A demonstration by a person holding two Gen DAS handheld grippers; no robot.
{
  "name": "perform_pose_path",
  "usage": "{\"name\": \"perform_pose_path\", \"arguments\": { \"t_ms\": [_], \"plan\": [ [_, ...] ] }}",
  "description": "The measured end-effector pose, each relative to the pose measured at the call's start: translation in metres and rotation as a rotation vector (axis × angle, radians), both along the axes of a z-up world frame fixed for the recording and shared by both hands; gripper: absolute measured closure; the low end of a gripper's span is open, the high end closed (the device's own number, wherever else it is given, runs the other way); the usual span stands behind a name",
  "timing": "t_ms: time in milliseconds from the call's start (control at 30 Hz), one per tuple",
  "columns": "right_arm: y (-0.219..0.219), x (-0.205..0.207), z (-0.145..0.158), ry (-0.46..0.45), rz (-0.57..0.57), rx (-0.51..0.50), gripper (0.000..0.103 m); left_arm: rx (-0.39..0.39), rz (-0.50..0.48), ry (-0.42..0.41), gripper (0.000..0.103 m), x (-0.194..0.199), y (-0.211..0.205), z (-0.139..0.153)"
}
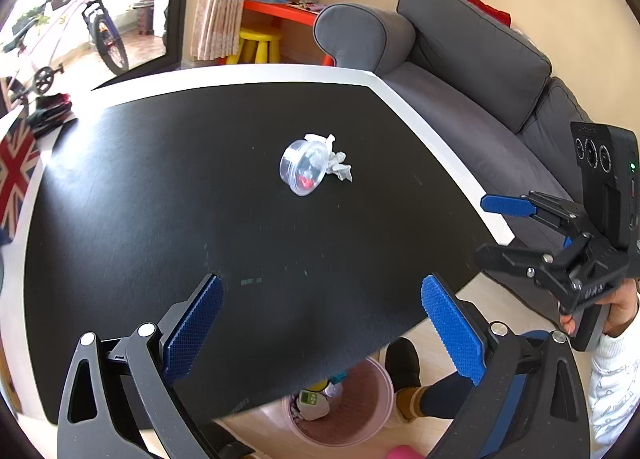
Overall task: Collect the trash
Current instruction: 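Move both tools back over the table toward the clear container and tissue, then close the left tool on the clear plastic container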
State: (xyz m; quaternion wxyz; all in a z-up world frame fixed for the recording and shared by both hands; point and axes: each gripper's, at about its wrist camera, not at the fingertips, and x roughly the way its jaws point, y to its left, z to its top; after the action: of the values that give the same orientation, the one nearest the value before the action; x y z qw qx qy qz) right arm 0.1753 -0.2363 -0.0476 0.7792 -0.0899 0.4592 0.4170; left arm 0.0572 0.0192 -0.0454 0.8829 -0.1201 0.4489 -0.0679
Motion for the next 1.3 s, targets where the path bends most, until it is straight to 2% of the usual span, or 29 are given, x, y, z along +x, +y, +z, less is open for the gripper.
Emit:
{"name": "perform_pose_path", "arguments": {
  "t_ms": [367, 667, 867, 967, 1133, 1267, 1300],
  "plan": [
    [0.008, 0.019, -0.011, 0.013, -0.003, -0.025, 0.006, 0.022, -0.046, 0.029, 0.008, 0.06, 0.013, -0.018],
    [0.009, 0.03, -0.021, 0.03, -0.009, -0.039, 0.006, 0.049, -0.109, -0.011, 0.008, 0.102, 0.013, -0.033],
    [0.009, 0.037, -0.027, 0.039, -0.013, -0.047, 0.006, 0.023, -0.136, -0.001, 0.008, 0.122, 0.013, -0.045],
    [0.009, 0.039, -0.029, 0.043, -0.014, -0.049, 0.006, 0.005, -0.147, 0.003, 0.018, 0.128, 0.014, -0.051],
    [0.009, 0.04, -0.031, 0.046, -0.015, -0.052, 0.006, -0.004, -0.162, 0.031, 0.04, 0.135, 0.013, -0.061],
    [0.009, 0.041, -0.033, 0.047, -0.017, -0.053, 0.006, -0.006, -0.158, 0.026, 0.047, 0.135, 0.012, -0.063],
    [0.009, 0.041, -0.033, 0.046, -0.017, -0.054, 0.006, -0.006, -0.158, 0.027, 0.056, 0.135, 0.012, -0.064]
  ]
}}
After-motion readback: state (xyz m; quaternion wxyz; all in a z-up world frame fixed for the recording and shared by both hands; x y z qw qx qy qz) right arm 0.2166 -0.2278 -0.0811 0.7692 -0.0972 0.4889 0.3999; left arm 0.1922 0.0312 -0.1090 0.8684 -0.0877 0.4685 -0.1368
